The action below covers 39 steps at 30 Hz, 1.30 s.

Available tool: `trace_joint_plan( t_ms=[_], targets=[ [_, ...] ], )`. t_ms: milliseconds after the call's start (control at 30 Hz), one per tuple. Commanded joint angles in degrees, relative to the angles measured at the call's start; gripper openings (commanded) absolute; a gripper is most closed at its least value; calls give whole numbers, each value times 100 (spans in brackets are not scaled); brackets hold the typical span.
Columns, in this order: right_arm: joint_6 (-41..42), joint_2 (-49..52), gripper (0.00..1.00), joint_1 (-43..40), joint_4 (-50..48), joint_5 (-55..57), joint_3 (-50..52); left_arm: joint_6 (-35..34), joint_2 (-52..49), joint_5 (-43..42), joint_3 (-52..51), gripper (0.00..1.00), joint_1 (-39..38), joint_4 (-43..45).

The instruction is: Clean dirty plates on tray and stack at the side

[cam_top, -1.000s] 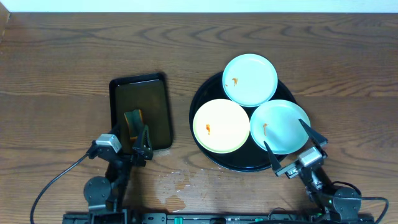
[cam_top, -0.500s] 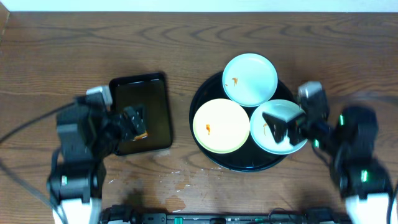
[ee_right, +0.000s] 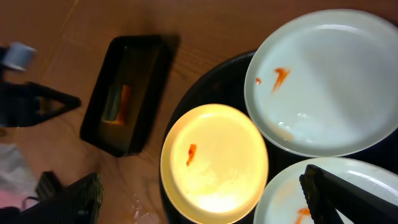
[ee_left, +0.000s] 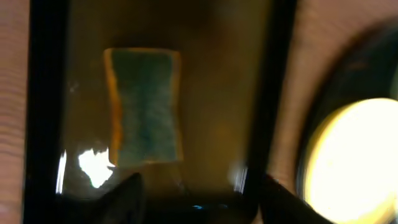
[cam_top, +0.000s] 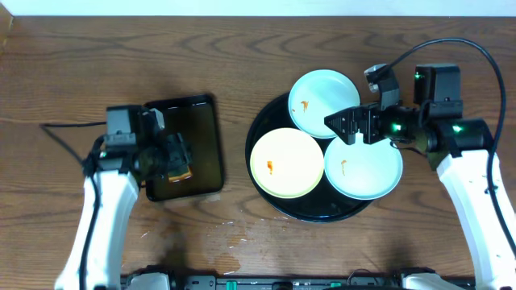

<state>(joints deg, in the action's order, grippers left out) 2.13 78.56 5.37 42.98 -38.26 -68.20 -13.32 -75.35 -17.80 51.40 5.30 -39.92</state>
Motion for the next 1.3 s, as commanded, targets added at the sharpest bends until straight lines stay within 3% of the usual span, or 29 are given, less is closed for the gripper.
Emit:
trace_joint_plan(
  t_ms=[0,67,267,400,600,733,800,967,1100,1267],
  targets=[
    [275,17,99,37,11,-271,-131,-197,-935,693,90,53,-70,94],
    [271,17,98,39,-11,-256,-131,-247,-1329,723,90,45,-122,225],
    [273,17,92,44,46,-247,-131,-293,-2275,887,90,35,-144,811],
    [273,17,89,66,57,-247,-131,-289,-2612,796,92,8,-153,914],
    [273,17,89,74,52,-227,-131,-280,-2197,785,380,8,-153,284],
    [273,17,89,74,52,-227,-131,-175,-1593,804,446,46,-153,72],
    [273,17,89,74,52,-227,-131,-175,-1473,855,446,49,-153,114],
    [273,20,89,74,37,-227,-131,-175,-1523,1458,326,50,-153,643],
    [273,20,89,74,35,-225,-131,-177,-1742,1375,109,50,-166,1231],
    [275,20,88,74,55,-225,-131,181,-2153,1353,9,42,-365,1543]
  ],
)
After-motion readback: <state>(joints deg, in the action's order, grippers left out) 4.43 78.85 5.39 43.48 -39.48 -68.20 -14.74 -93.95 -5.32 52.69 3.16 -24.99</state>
